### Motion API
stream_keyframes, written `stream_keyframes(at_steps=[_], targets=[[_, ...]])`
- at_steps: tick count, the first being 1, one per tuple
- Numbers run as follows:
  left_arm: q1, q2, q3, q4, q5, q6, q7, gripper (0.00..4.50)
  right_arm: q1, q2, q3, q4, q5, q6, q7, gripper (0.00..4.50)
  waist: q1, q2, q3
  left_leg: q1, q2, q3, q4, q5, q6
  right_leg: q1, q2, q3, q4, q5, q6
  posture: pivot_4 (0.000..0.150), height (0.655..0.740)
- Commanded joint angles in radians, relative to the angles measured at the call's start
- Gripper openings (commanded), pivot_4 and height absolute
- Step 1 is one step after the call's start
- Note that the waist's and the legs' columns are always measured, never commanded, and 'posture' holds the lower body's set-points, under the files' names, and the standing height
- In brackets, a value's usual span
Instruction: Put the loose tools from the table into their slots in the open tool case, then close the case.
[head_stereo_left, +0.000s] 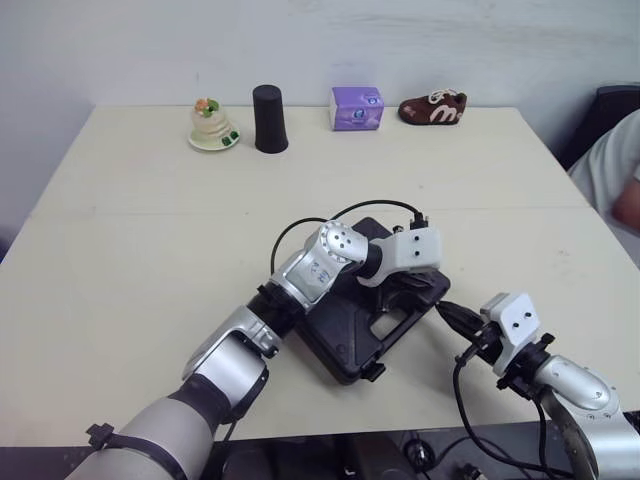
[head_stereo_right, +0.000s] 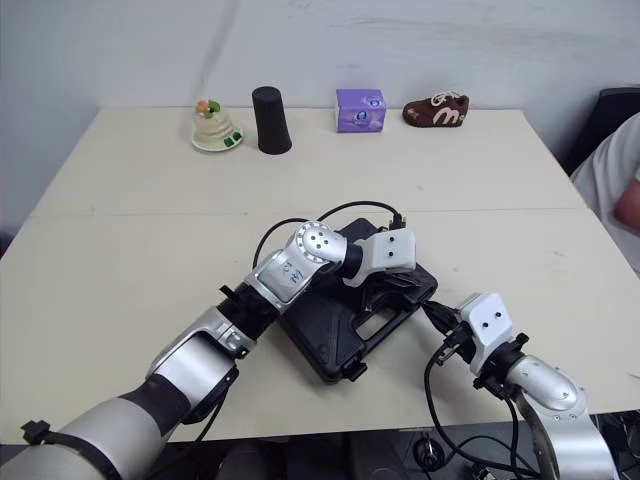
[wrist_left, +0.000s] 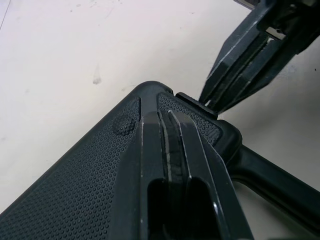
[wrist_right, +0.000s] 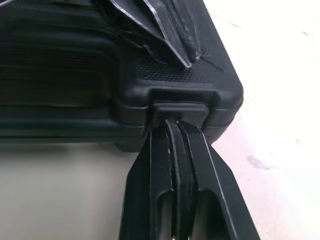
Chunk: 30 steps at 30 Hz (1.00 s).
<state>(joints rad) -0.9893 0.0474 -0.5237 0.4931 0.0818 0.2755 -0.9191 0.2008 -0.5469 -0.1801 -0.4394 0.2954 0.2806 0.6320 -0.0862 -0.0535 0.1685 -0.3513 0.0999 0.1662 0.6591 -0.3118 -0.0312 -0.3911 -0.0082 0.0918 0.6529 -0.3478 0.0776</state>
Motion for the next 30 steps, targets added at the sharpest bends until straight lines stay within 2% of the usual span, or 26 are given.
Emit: stream_keyframes(at_steps=[1, 6, 10, 13, 17, 23, 30], targets=[[0.068, 0.029, -0.063, 0.095, 0.069, 0.059, -0.02, 0.05, -0.026, -0.006, 0.003, -0.063, 0.016, -0.012, 0.004, 0.0, 0.0, -0.001, -0.001, 0.0, 0.0, 0.0, 0.0, 0.0, 0.0, 0.0, 0.0, 0.0, 0.0, 0.0, 0.0, 0.15, 0.74], [0.065, 0.023, 0.035, 0.027, -0.007, -0.018, -0.012, 0.05, 0.026, -0.026, -0.026, -0.082, 0.021, -0.012, 0.023, 0.0, 0.001, 0.0, -0.001, 0.0, 0.0, -0.001, -0.002, 0.0, 0.0, 0.0, 0.0, 0.0, 0.0, 0.0, -0.001, 0.15, 0.74], [0.076, 0.037, 0.155, -0.177, -0.191, -0.085, -0.155, 0.05, 0.103, -0.054, -0.082, -0.143, 0.066, -0.017, 0.067, 0.0, 0.004, 0.006, 0.004, -0.001, -0.001, -0.001, -0.007, 0.002, -0.003, -0.003, 0.0, 0.0, 0.0, 0.0, -0.001, 0.15, 0.74], [0.126, 0.137, 0.209, -0.324, -0.284, -0.07, -0.267, 0.05, 0.197, -0.1, -0.027, -0.209, 0.055, -0.053, 0.154, 0.0, 0.009, 0.01, 0.007, -0.004, -0.001, -0.001, -0.009, 0.005, -0.008, -0.007, 0.0, -0.001, 0.0, -0.001, -0.002, 0.15, 0.74], [0.211, 0.263, 0.22, -0.419, -0.338, -0.11, -0.397, 0.05, 0.234, -0.102, 0.046, -0.226, 0.038, -0.054, 0.161, 0.0, 0.006, 0.011, 0.006, -0.003, 0.001, -0.002, -0.011, 0.006, -0.013, -0.006, 0.002, -0.002, 0.0, -0.004, -0.002, 0.15, 0.74], [0.33, 0.399, 0.198, -0.511, -0.329, -0.115, -0.457, 0.05, 0.247, -0.09, 0.204, -0.232, -0.019, -0.051, 0.148, 0.0, 0.011, 0.012, 0.007, -0.003, 0.0, -0.003, -0.009, 0.007, -0.011, -0.006, 0.0, -0.003, 0.001, -0.003, -0.002, 0.15, 0.74], [0.397, 0.41, 0.135, -0.558, -0.284, -0.15, -0.435, 0.05, 0.23, -0.094, 0.26, -0.217, -0.031, -0.061, 0.152, 0.0, 0.031, 0.012, 0.007, -0.003, -0.003, -0.004, -0.007, 0.006, -0.008, -0.004, -0.001, -0.002, 0.0, -0.003, -0.001, 0.15, 0.74]])
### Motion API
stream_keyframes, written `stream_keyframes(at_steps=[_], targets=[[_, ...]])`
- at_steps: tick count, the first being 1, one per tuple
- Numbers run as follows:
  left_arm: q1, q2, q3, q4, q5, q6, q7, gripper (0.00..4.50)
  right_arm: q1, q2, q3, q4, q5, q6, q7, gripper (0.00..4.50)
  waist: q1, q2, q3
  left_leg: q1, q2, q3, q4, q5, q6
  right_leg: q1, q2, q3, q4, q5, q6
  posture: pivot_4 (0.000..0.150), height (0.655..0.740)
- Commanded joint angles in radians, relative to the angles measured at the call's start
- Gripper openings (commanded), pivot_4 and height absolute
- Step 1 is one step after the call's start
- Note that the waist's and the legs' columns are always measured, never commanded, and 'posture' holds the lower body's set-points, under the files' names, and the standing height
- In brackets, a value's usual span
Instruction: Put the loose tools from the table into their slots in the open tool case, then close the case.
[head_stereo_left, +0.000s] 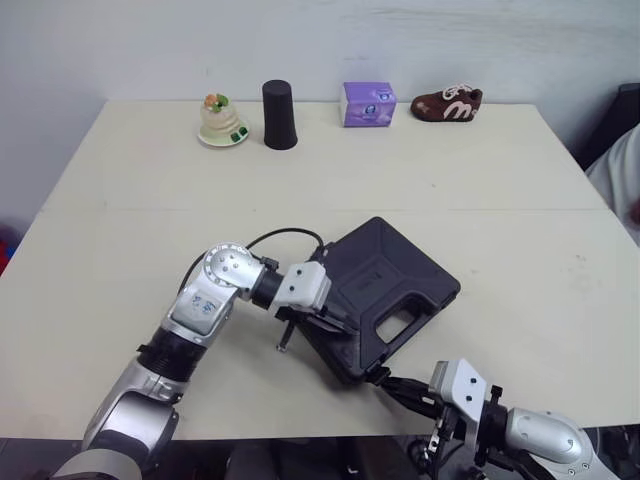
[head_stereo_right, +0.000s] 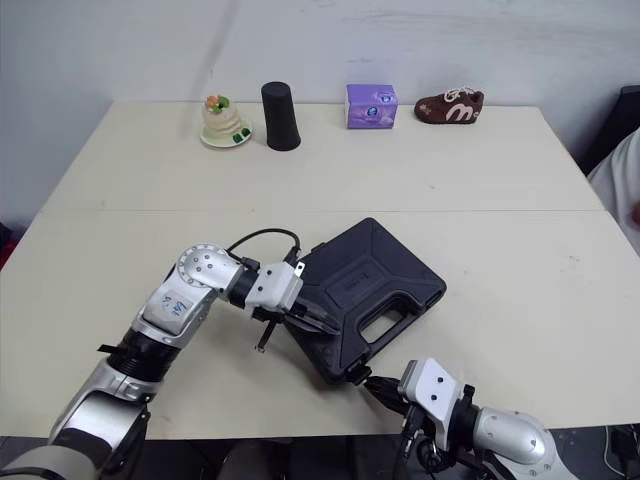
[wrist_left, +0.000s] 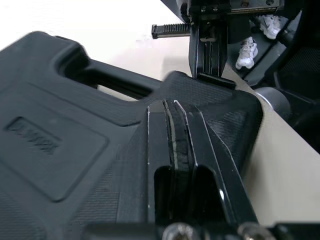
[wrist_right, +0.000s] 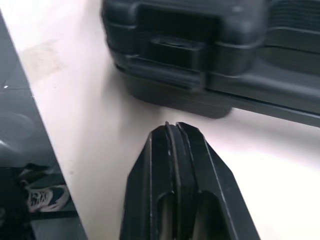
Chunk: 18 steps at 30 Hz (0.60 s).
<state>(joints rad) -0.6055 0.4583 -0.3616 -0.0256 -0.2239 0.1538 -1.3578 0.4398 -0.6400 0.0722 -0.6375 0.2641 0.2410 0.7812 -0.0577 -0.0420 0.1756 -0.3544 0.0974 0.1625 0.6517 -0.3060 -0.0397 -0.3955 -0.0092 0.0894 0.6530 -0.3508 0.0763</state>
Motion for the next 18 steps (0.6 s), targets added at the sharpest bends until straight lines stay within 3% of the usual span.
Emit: stream_keyframes(at_steps=[1, 11, 15, 18], targets=[[0.022, 0.007, -0.044, -0.039, 0.036, -0.038, 0.0, 0.05, -0.015, 0.003, 0.014, -0.015, -0.001, -0.024, 0.002, 0.0, 0.002, 0.0, 0.0, 0.0, 0.0, 0.0, 0.0, 0.0, 0.0, 0.0, 0.0, 0.0, 0.0, 0.0, 0.0, 0.15, 0.74], [0.061, 0.072, -0.144, -0.007, 0.184, 0.009, 0.075, 0.05, -0.027, 0.012, 0.029, 0.004, 0.015, -0.069, 0.024, 0.0, 0.003, -0.005, -0.005, 0.003, 0.001, -0.001, 0.0, -0.001, 0.001, 0.004, 0.0, 0.0, 0.0, 0.0, -0.001, 0.15, 0.74], [0.08, 0.087, -0.162, -0.025, 0.185, 0.048, 0.099, 0.05, -0.021, 0.007, 0.028, 0.01, 0.01, -0.095, 0.039, 0.0, 0.002, -0.009, -0.01, 0.006, 0.002, -0.002, -0.001, -0.001, 0.001, 0.007, -0.001, -0.001, 0.0, 0.001, -0.002, 0.15, 0.74], [0.085, 0.091, -0.171, -0.029, 0.194, 0.054, 0.111, 0.05, -0.017, 0.008, 0.023, 0.011, 0.005, -0.121, 0.044, 0.0, 0.001, -0.007, -0.013, 0.02, 0.003, -0.002, -0.005, -0.004, 0.007, 0.021, 0.0, -0.001, -0.006, -0.002, -0.007, 0.15, 0.74]])
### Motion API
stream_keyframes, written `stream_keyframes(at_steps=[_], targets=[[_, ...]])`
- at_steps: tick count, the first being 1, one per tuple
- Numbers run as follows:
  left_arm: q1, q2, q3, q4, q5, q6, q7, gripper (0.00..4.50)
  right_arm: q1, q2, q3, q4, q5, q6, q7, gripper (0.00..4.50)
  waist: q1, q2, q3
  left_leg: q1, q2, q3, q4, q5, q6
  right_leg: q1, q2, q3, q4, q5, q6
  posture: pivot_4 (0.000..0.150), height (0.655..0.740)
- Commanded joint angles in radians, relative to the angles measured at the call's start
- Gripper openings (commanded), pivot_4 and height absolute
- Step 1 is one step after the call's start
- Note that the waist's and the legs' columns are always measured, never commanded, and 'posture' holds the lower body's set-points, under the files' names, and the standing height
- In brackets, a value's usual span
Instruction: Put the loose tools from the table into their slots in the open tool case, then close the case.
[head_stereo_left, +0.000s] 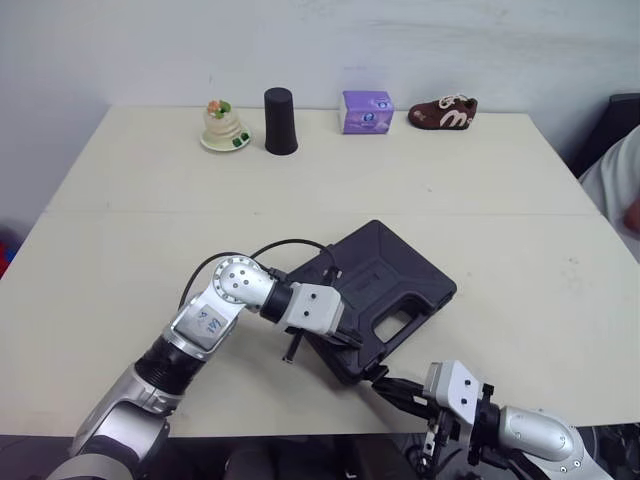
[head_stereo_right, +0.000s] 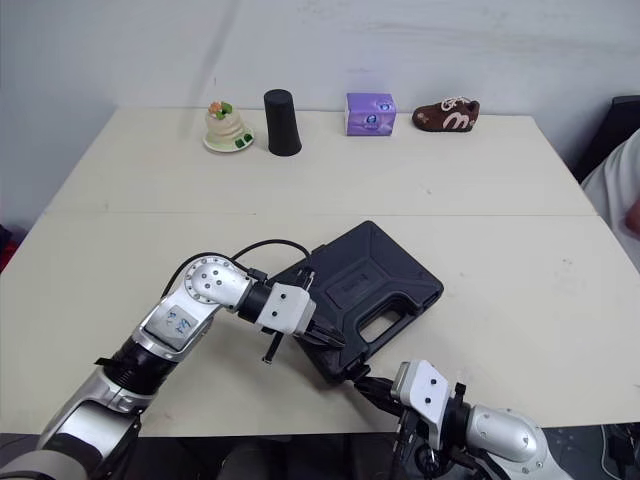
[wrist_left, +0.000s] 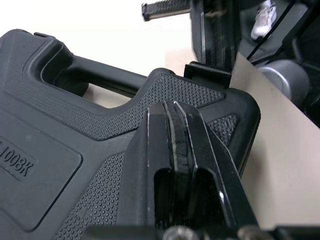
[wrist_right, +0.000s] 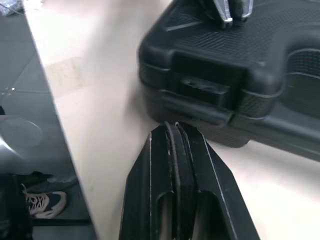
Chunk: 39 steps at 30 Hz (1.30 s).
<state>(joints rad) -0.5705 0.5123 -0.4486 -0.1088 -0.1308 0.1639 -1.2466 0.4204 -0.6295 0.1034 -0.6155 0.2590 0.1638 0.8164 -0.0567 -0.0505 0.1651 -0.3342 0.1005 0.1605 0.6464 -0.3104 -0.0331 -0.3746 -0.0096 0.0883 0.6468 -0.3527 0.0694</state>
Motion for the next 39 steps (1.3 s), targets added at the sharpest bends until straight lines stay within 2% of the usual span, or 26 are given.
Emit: stream_keyframes(at_steps=[1, 2, 19, 25, 30, 32, 36, 37, 38, 39], targets=[[0.051, 0.041, -0.089, 0.055, 0.107, 0.039, 0.001, 0.05, 0.002, -0.003, -0.01, -0.011, 0.012, -0.049, 0.011, 0.0, 0.0, 0.002, -0.004, 0.0, 0.002, 0.0, -0.001, -0.001, 0.001, 0.002, 0.0, -0.001, -0.003, -0.002, -0.003, 0.15, 0.74], [0.051, 0.044, -0.091, 0.058, 0.11, 0.038, 0.003, 0.05, -0.001, -0.002, -0.011, -0.009, 0.012, -0.057, 0.013, 0.0, 0.0, 0.003, -0.005, 0.0, 0.002, -0.001, -0.001, -0.001, 0.001, 0.002, 0.0, -0.001, -0.003, -0.007, -0.013, 0.15, 0.74], [0.052, 0.076, -0.111, 0.073, 0.118, 0.064, 0.022, 0.05, -0.168, 0.003, 0.003, 0.082, 0.013, -0.056, 0.045, 0.0, -0.005, 0.001, -0.014, 0.0, 0.003, -0.001, -0.002, -0.002, 0.002, 0.006, -0.001, 0.0, -0.005, -0.007, -0.014, 0.15, 0.74], [0.054, 0.086, -0.12, 0.079, 0.126, 0.083, 0.036, 0.05, -0.25, 0.0, 0.006, 0.021, 0.063, 0.059, 0.052, 0.0, -0.016, 0.002, -0.015, 0.001, 0.003, -0.004, -0.002, -0.002, 0.002, 0.007, -0.001, 0.0, -0.005, -0.005, -0.017, 0.15, 0.74], [0.065, 0.065, -0.068, 0.08, 0.052, 0.031, 0.034, 0.05, -0.267, -0.019, -0.002, -0.01, 0.072, 0.138, 0.054, 0.0, -0.025, 0.002, -0.015, 0.001, 0.003, -0.005, -0.003, -0.002, 0.001, 0.007, -0.001, 0.0, -0.007, -0.005, -0.017, 0.15, 0.74], [0.062, 0.048, 0.002, 0.034, -0.033, 0.088, 0.044, 0.05, -0.234, -0.058, -0.041, -0.044, 0.103, 0.19, 0.068, 0.0, -0.027, 0.004, -0.014, 0.001, 0.003, -0.005, -0.005, -0.002, 0.001, 0.007, -0.001, 0.0, -0.008, -0.004, -0.017, 0.15, 0.74], [0.057, 0.041, 0.165, 0.042, -0.106, -0.006, 0.095, 0.05, -0.124, -0.164, -0.24, -0.07, 0.134, 0.213, 0.113, 0.0, -0.02, 0.006, -0.011, -0.002, 0.001, -0.005, -0.01, 0.0, 0.003, -0.002, -0.002, 0.0, -0.01, -0.003, -0.014, 0.15, 0.74], [0.043, 0.033, 0.225, 0.056, -0.136, -0.001, 0.127, 0.05, -0.099, -0.191, -0.315, -0.065, 0.149, 0.218, 0.131, 0.0, -0.017, 0.007, -0.007, -0.002, 0.0, -0.006, -0.011, -0.001, 0.002, -0.002, -0.001, 0.0, -0.01, 0.0, -0.01, 0.15, 0.74], [0.029, 0.032, 0.277, 0.065, -0.161, 0.023, 0.159, 0.05, -0.078, -0.214, -0.391, -0.056, 0.167, 0.227, 0.149, 0.0, -0.016, 0.008, -0.005, -0.003, 0.0, -0.006, -0.011, -0.001, 0.002, -0.003, -0.001, 0.0, -0.011, 0.005, 0.001, 0.15, 0.74], [0.019, 0.038, 0.323, 0.072, -0.18, 0.044, 0.184, 0.05, -0.063, -0.233, -0.466, -0.042, 0.184, 0.233, 0.165, 0.0, -0.015, 0.009, -0.001, -0.003, 0.0, -0.006, -0.012, -0.002, 0.002, -0.003, -0.001, 0.0, -0.012, 0.006, 0.001, 0.15, 0.74]])
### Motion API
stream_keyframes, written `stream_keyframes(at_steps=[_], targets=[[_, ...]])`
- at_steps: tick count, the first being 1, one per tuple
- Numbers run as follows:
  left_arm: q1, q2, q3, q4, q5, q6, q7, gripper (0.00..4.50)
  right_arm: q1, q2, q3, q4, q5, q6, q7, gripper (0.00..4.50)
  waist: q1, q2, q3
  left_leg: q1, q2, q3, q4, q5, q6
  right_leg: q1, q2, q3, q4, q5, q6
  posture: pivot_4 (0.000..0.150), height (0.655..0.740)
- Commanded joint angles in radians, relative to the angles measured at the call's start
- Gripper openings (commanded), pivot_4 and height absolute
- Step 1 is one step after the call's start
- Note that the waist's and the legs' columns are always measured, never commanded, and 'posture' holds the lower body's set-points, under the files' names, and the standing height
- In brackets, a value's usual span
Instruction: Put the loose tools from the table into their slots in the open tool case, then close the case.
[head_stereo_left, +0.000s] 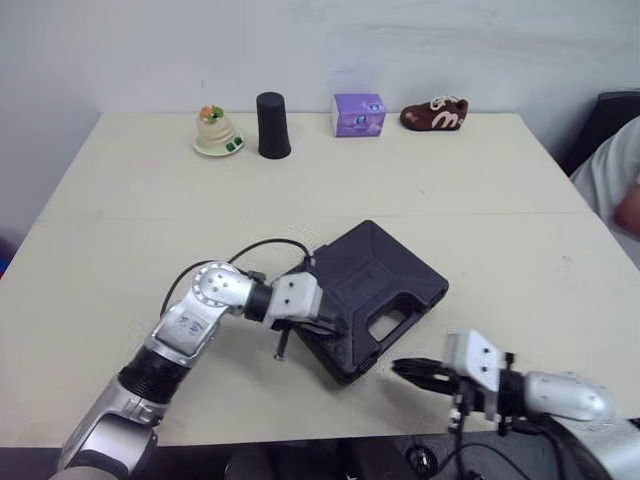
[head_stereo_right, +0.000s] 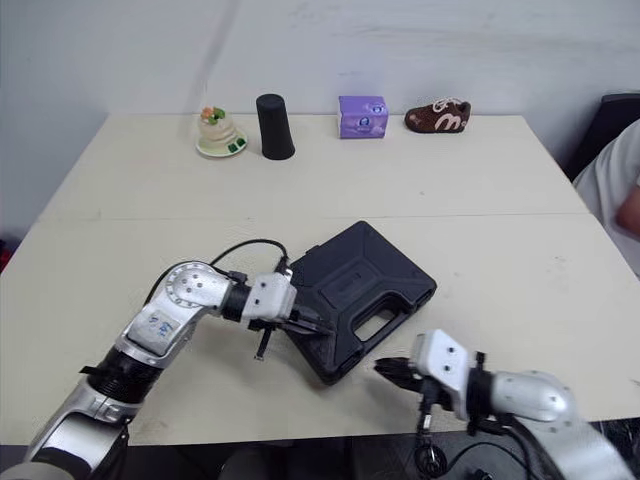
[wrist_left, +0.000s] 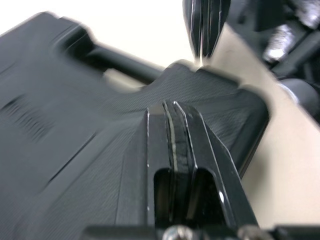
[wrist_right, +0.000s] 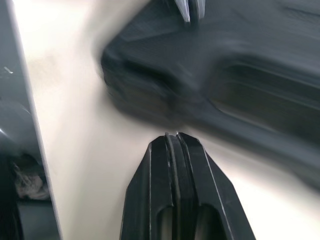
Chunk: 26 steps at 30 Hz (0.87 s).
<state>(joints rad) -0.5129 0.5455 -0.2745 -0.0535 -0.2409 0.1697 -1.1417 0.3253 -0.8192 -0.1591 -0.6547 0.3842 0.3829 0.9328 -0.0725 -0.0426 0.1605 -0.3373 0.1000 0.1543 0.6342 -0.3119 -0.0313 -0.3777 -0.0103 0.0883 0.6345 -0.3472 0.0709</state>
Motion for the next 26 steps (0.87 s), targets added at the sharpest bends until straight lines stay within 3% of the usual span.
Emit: stream_keyframes(at_steps=[1, 3, 6, 8, 11, 12, 14, 19, 26], targets=[[-0.04, 0.014, 0.188, 0.02, -0.082, 0.046, 0.095, 0.05, 0.044, -0.058, -0.272, 0.014, 0.07, 0.021, 0.062, 0.0, 0.003, 0.001, 0.007, -0.002, 0.0, 0.0, -0.001, 0.0, 0.0, -0.001, 0.001, 0.0, -0.003, 0.0, 0.001, 0.15, 0.74], [-0.019, 0.06, 0.259, 0.015, -0.111, 0.096, 0.1, 0.0, 0.057, -0.088, -0.404, 0.067, 0.076, 0.021, 0.093, 0.65, 0.004, 0.002, 0.007, -0.008, 0.001, 0.0, -0.002, 0.001, -0.001, -0.006, 0.002, -0.001, -0.006, 0.001, 0.002, 0.15, 0.74], [0.062, 0.161, 0.351, 0.034, -0.107, 0.095, 0.083, 0.9, 0.062, -0.137, -0.555, 0.181, 0.035, -0.015, 0.139, 1.85, 0.001, 0.005, 0.009, -0.018, 0.001, 0.002, -0.002, 0.003, -0.008, -0.017, 0.002, -0.001, -0.007, -0.001, 0.003, 0.15, 0.74], [0.114, 0.224, 0.425, 0.092, -0.093, 0.098, 0.112, 1.9, 0.048, -0.173, -0.617, 0.273, -0.003, -0.062, 0.161, 2.99, 0.003, 0.005, 0.011, -0.018, 0.001, 0.005, -0.003, 0.0, -0.01, -0.019, 0.002, -0.001, -0.007, -0.004, 0.004, 0.15, 0.74], [0.176, 0.294, 0.499, 0.16, -0.058, 0.076, 0.159, 3.07, 0.014, -0.214, -0.645, 0.393, -0.043, -0.142, 0.184, 4.29, 0.006, 0.004, 0.018, -0.018, 0.001, 0.006, -0.003, -0.001, -0.01, -0.02, 0.002, 0.0, -0.007, -0.006, 0.004, 0.15, 0.74], [0.196, 0.314, 0.518, 0.177, -0.05, 0.063, 0.164, 3.51, -0.002, -0.231, -0.643, 0.436, -0.056, -0.17, 0.193, 4.5, 0.007, 0.004, 0.019, -0.018, 0.001, 0.006, -0.003, -0.001, -0.01, -0.02, 0.002, -0.001, -0.007, -0.006, 0.004, 0.15, 0.74], [0.237, 0.359, 0.58, 0.254, -0.042, 0.006, 0.165, 4.46, -0.068, -0.278, -0.627, 0.553, -0.077, -0.23, 0.2, 4.5, 0.008, 0.006, 0.022, -0.018, 0.001, 0.007, -0.002, -0.002, -0.009, -0.02, 0.001, 0.0, -0.007, -0.006, 0.004, 0.15, 0.74], [0.31, 0.408, 0.667, 0.339, -0.032, -0.074, 0.181, 4.46, -0.191, -0.336, -0.555, 0.718, -0.099, -0.332, 0.221, 4.5, 0.003, 0.009, 0.027, -0.016, 0.0, 0.018, -0.001, -0.003, -0.007, -0.02, 0.0, -0.001, -0.007, -0.004, 0.006, 0.15, 0.74], [0.379, 0.414, 0.704, 0.313, -0.038, -0.101, 0.185, 4.46, -0.263, -0.317, -0.471, 0.75, -0.111, -0.362, 0.205, 4.5, -0.002, 0.01, 0.028, -0.017, 0.001, 0.022, -0.001, -0.003, -0.008, -0.022, 0.0, -0.001, -0.005, -0.005, 0.006, 0.15, 0.74]])
